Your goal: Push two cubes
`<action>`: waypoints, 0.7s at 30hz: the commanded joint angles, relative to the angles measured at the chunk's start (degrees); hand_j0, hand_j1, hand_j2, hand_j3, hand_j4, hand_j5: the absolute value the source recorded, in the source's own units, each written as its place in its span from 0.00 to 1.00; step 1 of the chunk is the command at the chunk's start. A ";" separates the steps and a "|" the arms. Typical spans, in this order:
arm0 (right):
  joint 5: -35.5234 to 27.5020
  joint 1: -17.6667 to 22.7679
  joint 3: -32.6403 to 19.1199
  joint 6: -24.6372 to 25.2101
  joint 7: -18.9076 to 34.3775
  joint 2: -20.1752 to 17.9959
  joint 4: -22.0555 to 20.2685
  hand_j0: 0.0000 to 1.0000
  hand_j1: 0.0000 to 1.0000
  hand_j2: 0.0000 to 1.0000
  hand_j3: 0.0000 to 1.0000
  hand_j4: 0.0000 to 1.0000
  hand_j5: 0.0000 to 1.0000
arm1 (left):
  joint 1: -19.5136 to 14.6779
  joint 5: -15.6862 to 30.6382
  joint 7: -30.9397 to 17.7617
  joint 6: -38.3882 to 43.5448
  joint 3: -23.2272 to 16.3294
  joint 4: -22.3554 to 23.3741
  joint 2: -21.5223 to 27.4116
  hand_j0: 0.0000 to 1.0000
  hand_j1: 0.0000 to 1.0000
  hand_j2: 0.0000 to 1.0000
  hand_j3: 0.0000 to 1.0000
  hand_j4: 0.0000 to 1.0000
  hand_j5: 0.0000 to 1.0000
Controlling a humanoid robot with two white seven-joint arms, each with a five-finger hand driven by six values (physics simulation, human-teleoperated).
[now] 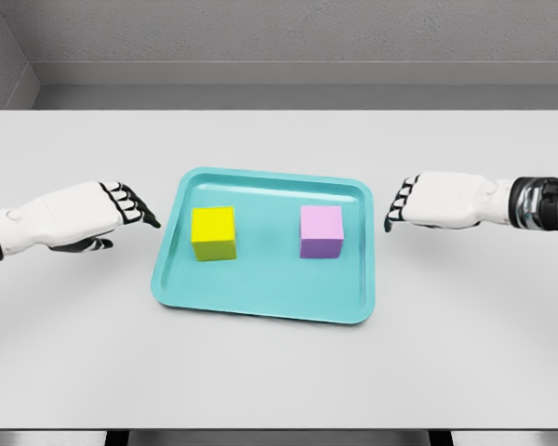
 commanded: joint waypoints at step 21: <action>1.95 -0.18 1.42 0.13 -0.01 7.75 2.16 0.63 0.63 0.63 0.63 0.63 0.63 | -0.79 -0.48 -2.72 0.09 -1.59 0.40 -2.94 0.79 0.79 0.79 0.79 0.79 0.79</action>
